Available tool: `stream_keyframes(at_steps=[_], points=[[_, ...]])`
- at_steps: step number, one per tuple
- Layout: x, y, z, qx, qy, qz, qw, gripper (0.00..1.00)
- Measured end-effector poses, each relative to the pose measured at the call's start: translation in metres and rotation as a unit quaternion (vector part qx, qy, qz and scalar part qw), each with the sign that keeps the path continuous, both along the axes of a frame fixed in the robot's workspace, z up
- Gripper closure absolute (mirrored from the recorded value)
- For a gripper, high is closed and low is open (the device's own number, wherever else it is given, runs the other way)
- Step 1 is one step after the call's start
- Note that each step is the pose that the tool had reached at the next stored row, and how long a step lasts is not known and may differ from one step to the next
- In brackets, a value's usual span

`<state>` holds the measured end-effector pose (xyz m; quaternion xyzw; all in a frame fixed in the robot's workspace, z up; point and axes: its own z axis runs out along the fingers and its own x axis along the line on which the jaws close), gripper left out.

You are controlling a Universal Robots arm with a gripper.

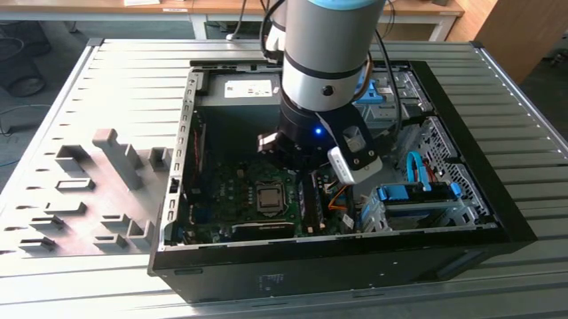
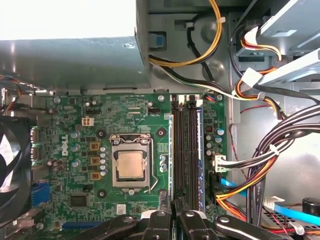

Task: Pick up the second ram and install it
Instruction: 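Insert the second ram into the second slot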

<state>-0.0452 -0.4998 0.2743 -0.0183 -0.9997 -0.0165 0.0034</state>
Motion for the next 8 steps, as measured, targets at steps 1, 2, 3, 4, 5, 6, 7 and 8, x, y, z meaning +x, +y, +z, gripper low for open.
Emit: stream_keyframes(at_steps=[1, 2, 3, 4, 5, 6, 7, 8], points=[[0.0006, 0.0000, -0.0004, 0.0000, 0.0000, 0.000, 1.0000, 0.86], [0.0009, 0.0000, -0.0009, 0.0000, 0.0000, 0.000, 1.0000, 0.86], [0.0011, 0.0000, -0.0014, 0.0000, 0.0000, 0.000, 1.0000, 0.86], [0.0014, 0.0000, -0.0018, 0.0000, 0.0000, 0.000, 1.0000, 0.86], [0.0015, 0.0000, -0.0022, -0.0001, 0.0000, 0.000, 1.0000, 0.86], [0.0016, 0.0000, -0.0027, 0.0000, 0.0000, 0.000, 1.0000, 0.86], [0.0018, 0.0000, -0.0031, 0.0000, 0.0000, 0.000, 1.0000, 0.86], [0.0019, 0.0000, -0.0037, 0.0000, 0.0000, 0.000, 1.0000, 0.86]])
